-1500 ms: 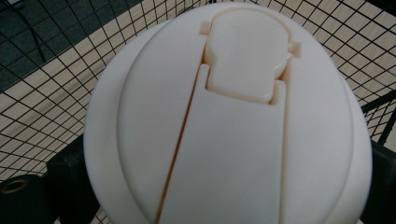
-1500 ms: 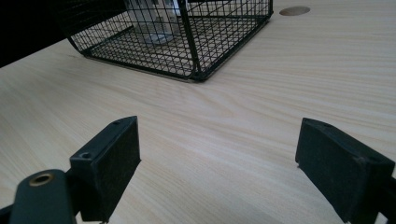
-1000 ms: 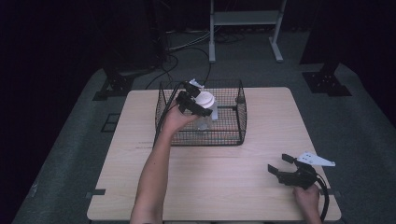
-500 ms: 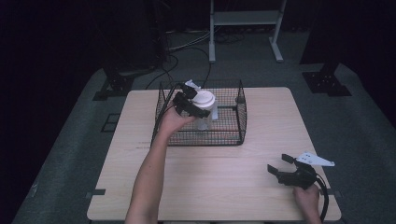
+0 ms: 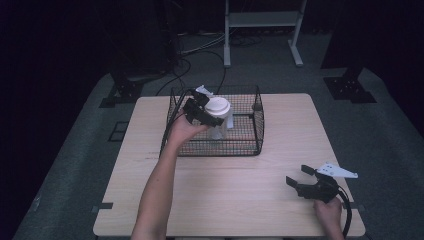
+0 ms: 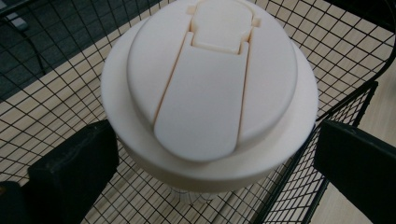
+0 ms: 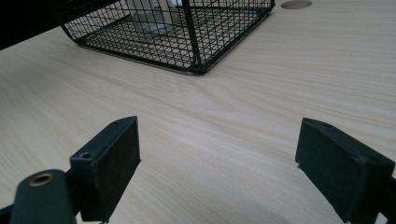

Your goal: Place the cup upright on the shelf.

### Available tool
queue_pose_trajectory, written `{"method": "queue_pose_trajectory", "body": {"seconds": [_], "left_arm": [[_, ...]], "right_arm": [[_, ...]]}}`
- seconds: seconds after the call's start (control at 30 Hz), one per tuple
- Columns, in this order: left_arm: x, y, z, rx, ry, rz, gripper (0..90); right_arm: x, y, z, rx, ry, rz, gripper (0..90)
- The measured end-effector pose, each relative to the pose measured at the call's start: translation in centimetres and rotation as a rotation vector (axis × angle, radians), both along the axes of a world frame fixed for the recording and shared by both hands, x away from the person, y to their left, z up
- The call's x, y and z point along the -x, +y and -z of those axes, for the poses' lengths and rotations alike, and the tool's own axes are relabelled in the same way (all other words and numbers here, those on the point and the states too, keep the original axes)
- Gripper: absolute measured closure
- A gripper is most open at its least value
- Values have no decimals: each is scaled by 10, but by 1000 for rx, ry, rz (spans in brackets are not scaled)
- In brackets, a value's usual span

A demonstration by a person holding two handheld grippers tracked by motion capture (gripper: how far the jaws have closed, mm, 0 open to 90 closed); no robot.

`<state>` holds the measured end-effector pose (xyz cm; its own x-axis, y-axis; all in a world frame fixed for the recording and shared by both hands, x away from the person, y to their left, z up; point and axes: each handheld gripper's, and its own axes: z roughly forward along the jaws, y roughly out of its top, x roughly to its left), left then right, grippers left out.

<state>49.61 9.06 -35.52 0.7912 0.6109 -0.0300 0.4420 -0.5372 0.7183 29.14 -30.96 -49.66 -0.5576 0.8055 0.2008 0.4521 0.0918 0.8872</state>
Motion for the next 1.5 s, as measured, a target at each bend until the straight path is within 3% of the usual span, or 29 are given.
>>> {"method": "queue_pose_trajectory", "body": {"seconds": [0.37, 0.83, 1.5], "left_arm": [[5, 8, -7, -14, -19, 2, 0], [12, 25, -4, -31, -18, -27, 0], [42, 54, -2, -15, -50, -13, 0]], "right_arm": [[0, 0, 0, 0, -1, -2, 129], [0, 0, 0, 1, -1, 0, 129], [0, 1, 0, 9, 1, 8, 129]]}}
